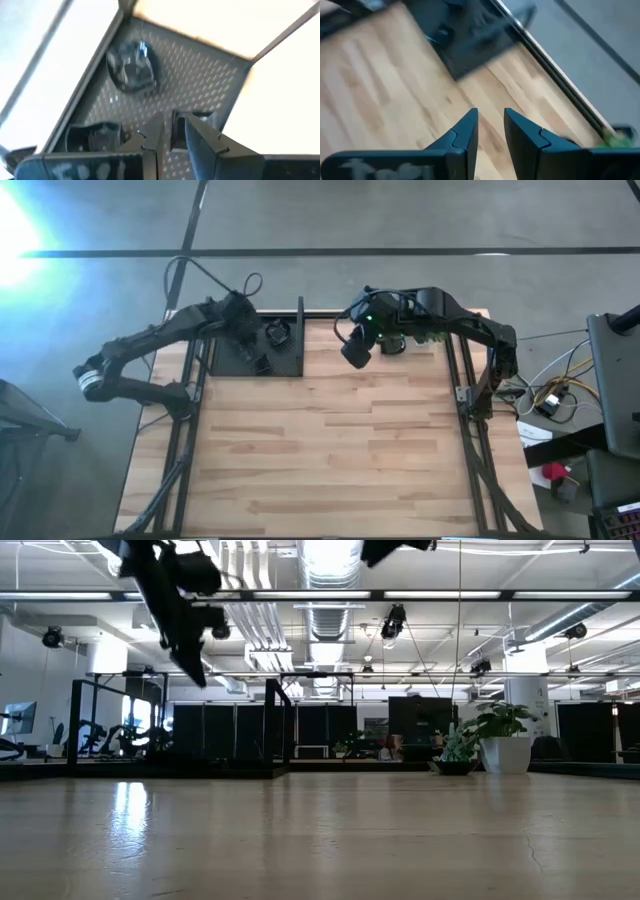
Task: Pick & Place Mini shaped plates
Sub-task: Stack the black leaf shaped plate on top of the black leaf shaped plates on the shelf
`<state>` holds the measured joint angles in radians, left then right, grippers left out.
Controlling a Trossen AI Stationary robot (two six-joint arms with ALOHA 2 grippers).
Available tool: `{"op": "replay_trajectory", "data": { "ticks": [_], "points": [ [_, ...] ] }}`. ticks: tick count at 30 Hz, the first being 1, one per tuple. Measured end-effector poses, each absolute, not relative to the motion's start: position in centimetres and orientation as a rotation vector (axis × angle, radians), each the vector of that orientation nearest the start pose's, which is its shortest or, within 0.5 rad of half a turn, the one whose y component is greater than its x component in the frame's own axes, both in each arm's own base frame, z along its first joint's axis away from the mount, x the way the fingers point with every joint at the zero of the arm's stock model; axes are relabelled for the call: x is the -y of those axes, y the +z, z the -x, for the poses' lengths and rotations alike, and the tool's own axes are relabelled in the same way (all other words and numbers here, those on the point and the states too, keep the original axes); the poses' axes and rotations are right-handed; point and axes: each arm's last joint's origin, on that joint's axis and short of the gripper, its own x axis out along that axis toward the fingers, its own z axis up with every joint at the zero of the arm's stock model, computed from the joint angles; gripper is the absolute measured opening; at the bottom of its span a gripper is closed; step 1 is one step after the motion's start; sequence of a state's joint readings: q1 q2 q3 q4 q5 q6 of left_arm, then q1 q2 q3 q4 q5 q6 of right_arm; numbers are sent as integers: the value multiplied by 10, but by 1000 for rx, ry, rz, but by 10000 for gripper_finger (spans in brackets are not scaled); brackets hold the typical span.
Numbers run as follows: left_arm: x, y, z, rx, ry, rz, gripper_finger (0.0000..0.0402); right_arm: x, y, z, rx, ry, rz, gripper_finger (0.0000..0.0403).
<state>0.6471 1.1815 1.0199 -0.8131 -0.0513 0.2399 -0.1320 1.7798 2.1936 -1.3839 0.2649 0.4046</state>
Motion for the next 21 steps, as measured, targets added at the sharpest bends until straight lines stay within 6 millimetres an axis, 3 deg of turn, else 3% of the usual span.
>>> {"op": "replay_trajectory", "data": {
  "ticks": [5,12,21],
  "points": [
    [-107,316,-168,-865,497,47,71,73,410,-326,-980,-650,-354,84],
    [-72,339,-152,-705,433,58,71,104,354,-322,-1152,-816,-473,82],
    [-58,346,-144,-645,393,58,71,134,280,-301,-1376,-903,-654,82]
  ]
}}
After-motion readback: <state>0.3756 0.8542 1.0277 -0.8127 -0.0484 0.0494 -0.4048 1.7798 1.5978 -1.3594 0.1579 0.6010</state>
